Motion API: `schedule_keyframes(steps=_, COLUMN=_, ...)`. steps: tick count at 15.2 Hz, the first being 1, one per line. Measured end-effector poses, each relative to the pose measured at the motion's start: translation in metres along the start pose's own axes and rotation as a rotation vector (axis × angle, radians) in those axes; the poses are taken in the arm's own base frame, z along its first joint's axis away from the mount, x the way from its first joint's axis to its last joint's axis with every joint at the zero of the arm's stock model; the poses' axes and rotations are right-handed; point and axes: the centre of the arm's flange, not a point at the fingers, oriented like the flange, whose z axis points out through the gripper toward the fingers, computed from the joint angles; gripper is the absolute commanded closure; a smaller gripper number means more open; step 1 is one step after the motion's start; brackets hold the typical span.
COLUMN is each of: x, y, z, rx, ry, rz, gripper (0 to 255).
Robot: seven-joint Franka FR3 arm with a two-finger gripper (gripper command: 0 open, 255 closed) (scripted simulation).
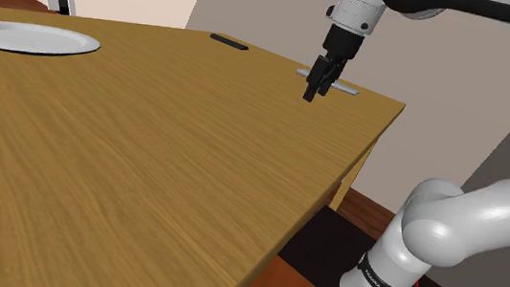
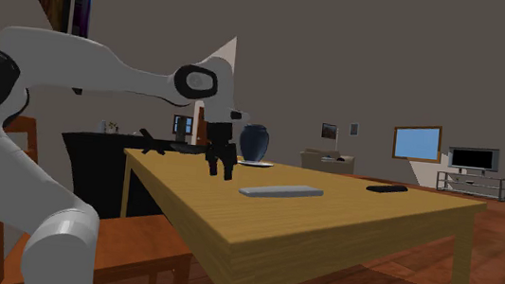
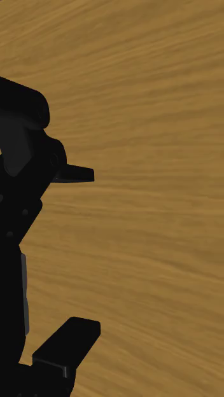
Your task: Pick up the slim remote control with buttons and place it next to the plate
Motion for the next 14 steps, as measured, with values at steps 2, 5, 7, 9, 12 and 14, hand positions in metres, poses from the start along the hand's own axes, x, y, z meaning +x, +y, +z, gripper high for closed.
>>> schedule_keyframes(steps=2, x=0.001, y=0.006, z=-0.002, rx=0.001, ry=-0.003, rz=0.002, gripper=0)
schedule_keyframes(steps=5, x=0.012, y=0.041, z=-0.007, rx=0.004, ry=-0.019, rz=0.01, gripper=0)
schedule_keyframes(steps=7, x=0.018, y=0.063, z=-0.011, rx=0.007, ry=-0.031, rz=0.016, gripper=0)
schedule_keyframes(steps=9, x=0.025, y=0.09, z=-0.016, rx=0.01, ry=-0.044, rz=0.022, gripper=0)
schedule_keyframes(steps=12, x=0.038, y=0.126, z=-0.02, rx=0.014, ry=-0.063, rz=0.031, gripper=0)
schedule_keyframes(steps=14, x=0.045, y=0.155, z=-0.028, rx=0.016, ry=-0.076, rz=0.037, gripper=0)
